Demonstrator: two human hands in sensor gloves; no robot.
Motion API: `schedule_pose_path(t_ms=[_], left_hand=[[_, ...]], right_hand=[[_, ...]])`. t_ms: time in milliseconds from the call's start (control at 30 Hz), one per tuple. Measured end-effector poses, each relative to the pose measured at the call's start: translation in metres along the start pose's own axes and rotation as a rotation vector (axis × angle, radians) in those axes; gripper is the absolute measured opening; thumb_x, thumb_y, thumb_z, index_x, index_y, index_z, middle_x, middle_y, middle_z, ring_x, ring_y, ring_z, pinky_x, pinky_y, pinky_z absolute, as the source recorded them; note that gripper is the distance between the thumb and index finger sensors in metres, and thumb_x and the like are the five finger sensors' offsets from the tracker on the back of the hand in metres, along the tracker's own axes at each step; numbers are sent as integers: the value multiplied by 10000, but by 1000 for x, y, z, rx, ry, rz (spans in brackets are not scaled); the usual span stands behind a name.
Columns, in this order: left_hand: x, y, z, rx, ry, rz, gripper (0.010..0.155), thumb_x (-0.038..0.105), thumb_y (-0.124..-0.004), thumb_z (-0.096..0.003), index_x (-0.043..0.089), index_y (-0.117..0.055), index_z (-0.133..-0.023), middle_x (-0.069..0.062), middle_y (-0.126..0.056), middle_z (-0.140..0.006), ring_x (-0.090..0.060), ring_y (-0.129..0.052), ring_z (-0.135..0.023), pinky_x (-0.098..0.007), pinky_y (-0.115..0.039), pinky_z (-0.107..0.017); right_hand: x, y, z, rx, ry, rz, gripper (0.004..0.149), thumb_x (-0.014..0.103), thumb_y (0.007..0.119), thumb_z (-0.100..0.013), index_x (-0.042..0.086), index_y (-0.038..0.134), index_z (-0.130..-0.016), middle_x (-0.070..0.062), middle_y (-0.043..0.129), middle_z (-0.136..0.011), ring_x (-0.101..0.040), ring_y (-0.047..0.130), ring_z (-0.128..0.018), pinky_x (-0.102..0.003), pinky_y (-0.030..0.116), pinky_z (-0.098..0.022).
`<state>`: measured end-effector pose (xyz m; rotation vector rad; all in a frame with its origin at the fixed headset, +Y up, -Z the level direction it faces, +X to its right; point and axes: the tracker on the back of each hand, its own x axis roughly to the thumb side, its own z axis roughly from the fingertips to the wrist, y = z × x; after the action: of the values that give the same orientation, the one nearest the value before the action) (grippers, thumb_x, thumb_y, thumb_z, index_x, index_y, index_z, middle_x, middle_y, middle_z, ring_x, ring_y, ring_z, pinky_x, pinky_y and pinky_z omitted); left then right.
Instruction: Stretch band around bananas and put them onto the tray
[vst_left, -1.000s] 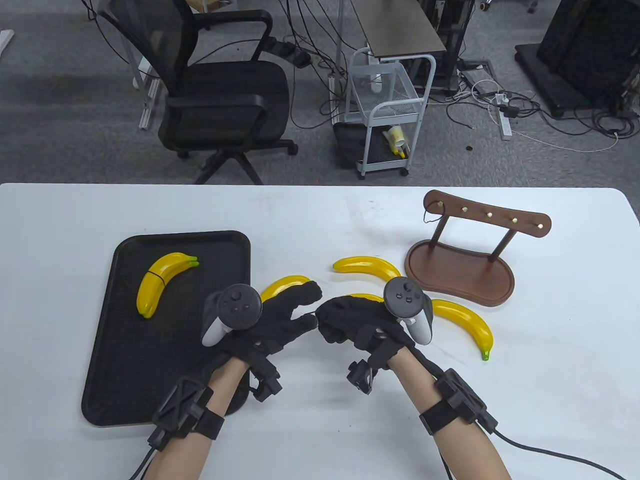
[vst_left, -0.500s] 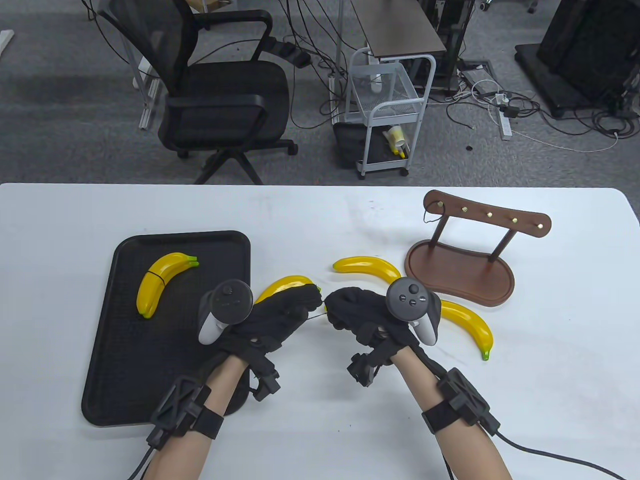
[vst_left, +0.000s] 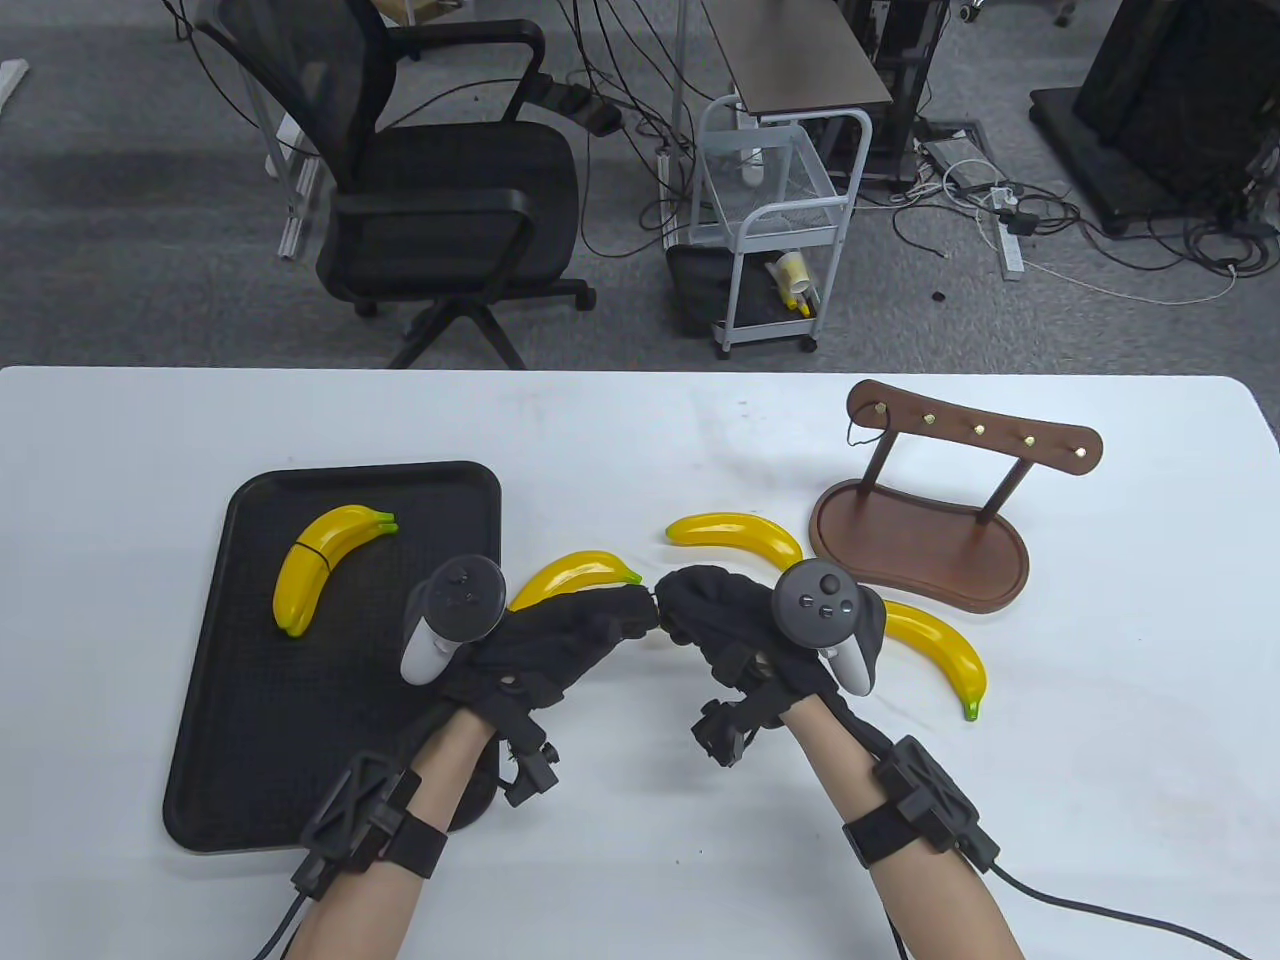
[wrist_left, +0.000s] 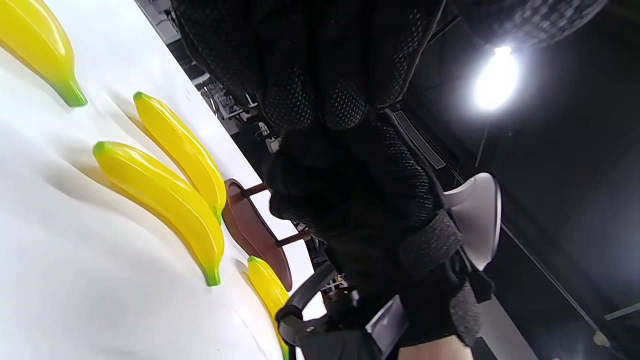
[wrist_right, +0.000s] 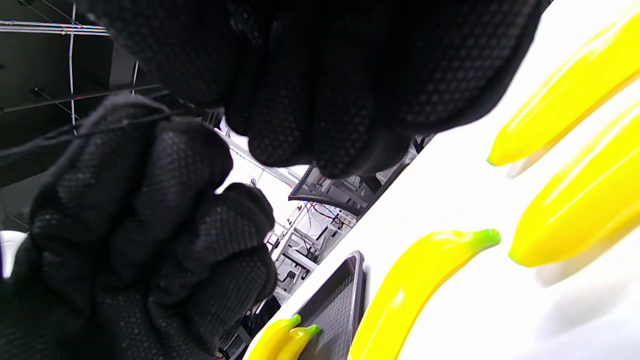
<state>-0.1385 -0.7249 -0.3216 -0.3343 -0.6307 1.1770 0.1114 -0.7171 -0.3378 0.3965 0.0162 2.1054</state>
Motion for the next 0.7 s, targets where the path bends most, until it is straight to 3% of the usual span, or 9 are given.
schedule_pose_path(t_ms=[433, 700], left_hand=[[1, 0, 0, 0, -22, 55, 655, 571, -608, -511, 269, -601, -1092, 35, -717, -1158, -259, -794, -1047, -481, -611, -828], [1, -2, -1, -20, -18, 71, 672, 579, -590, -515, 260, -564, -1106, 36, -723, -1150, -238, -807, -1032, -456, -616, -830]], right_hand=[[-5, 7, -1, 86, -4, -46, 367, 297, 719, -561, 118, 825, -863, -107, 947, -746, -320, 987, -586, -491, 823, -417], [-16, 11, -3, 176, -25, -184, 376, 306, 702, -564, 135, 802, -884, -92, 926, -783, -322, 963, -628, -489, 807, -449]])
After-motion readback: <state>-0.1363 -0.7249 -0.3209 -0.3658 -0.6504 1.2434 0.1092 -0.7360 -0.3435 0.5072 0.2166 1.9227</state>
